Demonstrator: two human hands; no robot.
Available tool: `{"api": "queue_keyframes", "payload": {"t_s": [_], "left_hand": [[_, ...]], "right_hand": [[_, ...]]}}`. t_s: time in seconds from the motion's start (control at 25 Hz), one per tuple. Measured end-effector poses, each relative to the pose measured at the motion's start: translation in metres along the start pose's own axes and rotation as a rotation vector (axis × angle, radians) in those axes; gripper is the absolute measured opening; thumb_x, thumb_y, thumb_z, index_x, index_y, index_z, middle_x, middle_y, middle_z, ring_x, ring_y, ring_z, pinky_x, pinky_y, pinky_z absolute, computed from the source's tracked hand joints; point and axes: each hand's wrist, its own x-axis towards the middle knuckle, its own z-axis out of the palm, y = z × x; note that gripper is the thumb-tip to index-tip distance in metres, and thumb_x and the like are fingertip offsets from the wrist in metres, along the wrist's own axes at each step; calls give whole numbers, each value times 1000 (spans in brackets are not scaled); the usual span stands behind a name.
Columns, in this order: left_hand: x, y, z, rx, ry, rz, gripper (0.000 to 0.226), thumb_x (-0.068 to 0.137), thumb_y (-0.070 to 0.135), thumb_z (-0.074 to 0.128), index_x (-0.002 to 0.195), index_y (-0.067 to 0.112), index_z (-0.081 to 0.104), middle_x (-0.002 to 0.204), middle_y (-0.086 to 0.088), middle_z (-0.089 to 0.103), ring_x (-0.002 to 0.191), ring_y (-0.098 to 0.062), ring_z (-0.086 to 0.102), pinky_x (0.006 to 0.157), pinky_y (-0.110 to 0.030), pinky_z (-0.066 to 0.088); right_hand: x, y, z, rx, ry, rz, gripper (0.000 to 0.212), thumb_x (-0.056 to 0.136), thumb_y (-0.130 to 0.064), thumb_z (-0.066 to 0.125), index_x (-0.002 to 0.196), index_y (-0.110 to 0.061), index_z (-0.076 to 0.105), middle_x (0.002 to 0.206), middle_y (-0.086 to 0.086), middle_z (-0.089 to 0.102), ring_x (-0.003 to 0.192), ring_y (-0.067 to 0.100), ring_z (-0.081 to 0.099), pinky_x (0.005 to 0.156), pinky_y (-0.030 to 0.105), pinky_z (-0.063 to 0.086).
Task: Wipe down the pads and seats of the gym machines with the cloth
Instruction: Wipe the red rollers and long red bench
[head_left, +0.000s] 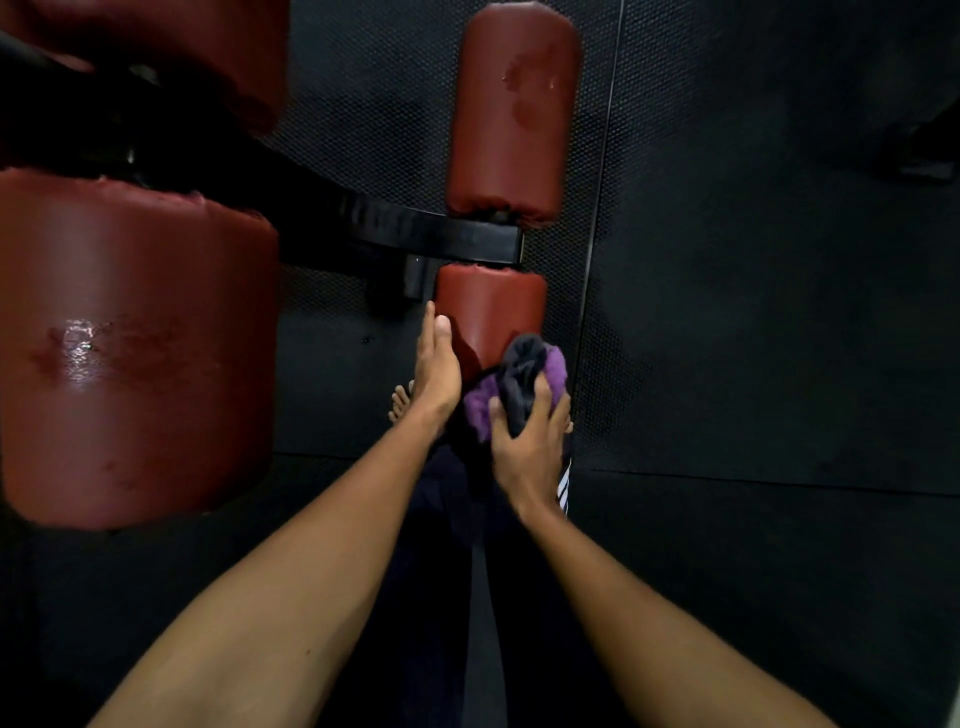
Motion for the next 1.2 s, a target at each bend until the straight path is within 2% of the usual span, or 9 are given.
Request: {"api": "queue_keyframes", "payload": {"t_s": [0.2,0.4,0.52,0.6,0.72,0.84,1.0,1.12,1.2], "left_hand": [[-11,13,22,122,72,-70,57,107,51,15,160,33,6,168,2,6,154,-16,6,122,-41,1],[-7,9,19,-9,83,-36,62,105,58,17,159,30,20,167,4,16,153,-12,13,125,-39,7],[31,-32,12,-133,129,-221,103,67,102,17,147,43,44,153,4,46,144,-23,37,120,-50,23],[47,-60,15,-154,182,-341,116,46,111,12,141,52,44,149,5,50,141,-29,41,117,-53,25],[-9,5,17,-26,183,-268,91,81,89,12,154,38,30,159,1,36,145,-26,34,121,-50,19],[-34,19,30,68,214,-177,65,103,60,15,160,27,19,165,-2,22,151,-23,21,123,-45,10],[0,-31,21,-120,181,-167,73,94,78,15,151,39,37,161,9,31,150,-15,26,124,-47,13],[78,-156,25,-225,188,-355,85,56,108,22,126,68,49,150,14,48,145,-23,37,117,-57,20],[88,-158,22,-173,188,-337,84,57,108,21,126,69,48,147,7,54,138,-23,45,117,-53,25]], "right_hand": [[49,-32,-19,-159,14,-409,75,89,-34,67,153,-44,30,168,3,6,146,38,28,112,53,36],[105,-63,-35,165,93,-88,65,96,-47,61,153,-33,35,157,5,33,131,34,50,101,44,44],[63,-31,-26,196,58,18,66,98,-42,61,155,-24,32,158,8,35,135,34,47,101,39,40],[22,-5,-20,135,-22,41,67,98,-39,62,155,-20,31,163,14,27,144,34,36,106,37,36],[-2,-3,-24,-12,-151,-60,77,92,-27,65,158,-29,24,169,14,1,154,36,13,117,48,32],[39,-43,-36,-67,-99,-418,100,81,-21,71,160,-36,12,170,6,2,151,35,20,114,50,33],[104,-76,-44,198,3,-236,105,81,-39,74,160,-39,5,167,-6,23,144,25,42,114,44,39],[78,-48,-34,301,2,-183,93,83,-25,72,158,-38,19,164,-7,29,146,18,39,115,46,40],[36,-19,-23,245,-14,-171,95,83,-15,72,159,-32,19,167,-2,23,151,19,29,120,47,32]]}}
